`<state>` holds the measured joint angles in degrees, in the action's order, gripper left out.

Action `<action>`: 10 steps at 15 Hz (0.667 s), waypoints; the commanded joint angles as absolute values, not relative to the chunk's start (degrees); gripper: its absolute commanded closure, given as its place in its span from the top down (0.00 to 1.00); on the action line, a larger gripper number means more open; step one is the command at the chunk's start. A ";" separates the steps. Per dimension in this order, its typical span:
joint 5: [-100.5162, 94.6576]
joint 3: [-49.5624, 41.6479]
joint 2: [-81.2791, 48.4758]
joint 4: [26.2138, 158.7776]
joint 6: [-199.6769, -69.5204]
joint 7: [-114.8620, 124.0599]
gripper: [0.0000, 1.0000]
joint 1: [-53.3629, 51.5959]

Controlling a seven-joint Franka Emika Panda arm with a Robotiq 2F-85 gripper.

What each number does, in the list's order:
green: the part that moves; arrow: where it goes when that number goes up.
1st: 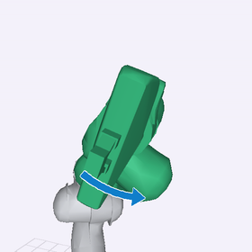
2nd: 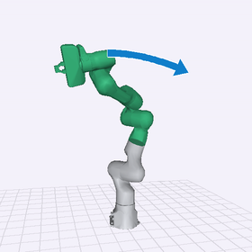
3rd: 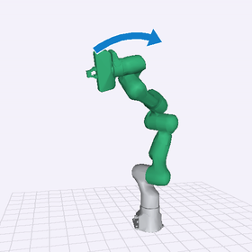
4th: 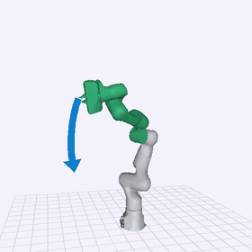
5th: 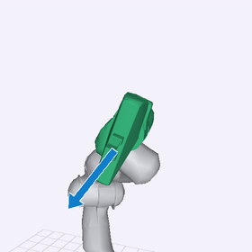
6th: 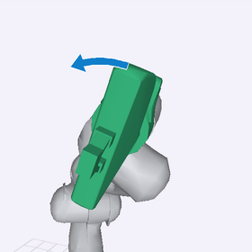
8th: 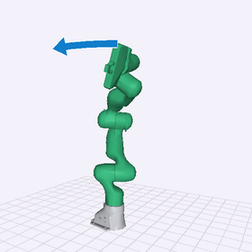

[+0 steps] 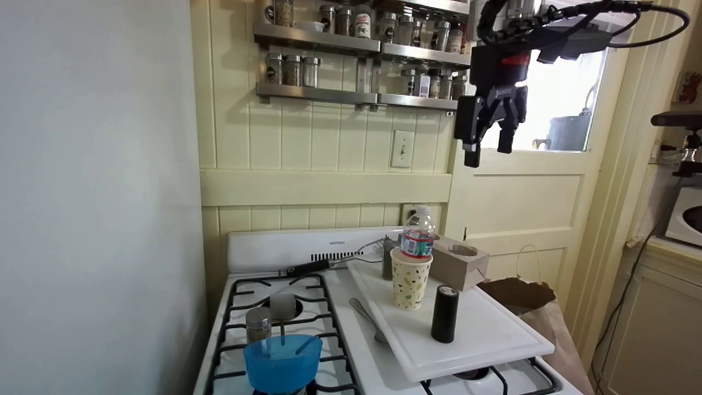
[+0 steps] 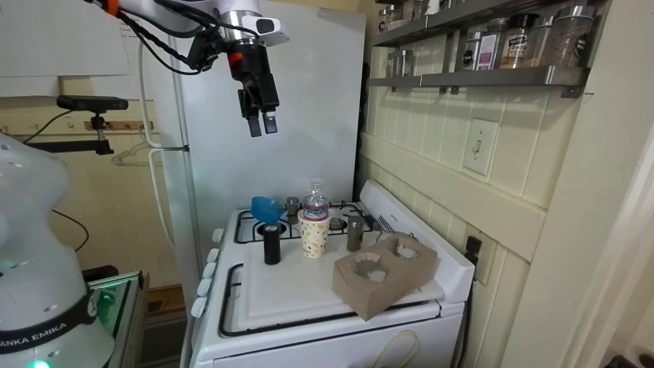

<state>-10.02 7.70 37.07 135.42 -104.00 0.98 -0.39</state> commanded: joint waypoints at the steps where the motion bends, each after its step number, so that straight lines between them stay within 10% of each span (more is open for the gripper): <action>1: -10.57 6.88 36.93 135.28 -103.80 1.52 1.00 -1.51; 10: -7.78 6.67 35.72 135.94 -104.32 2.02 1.00 -2.70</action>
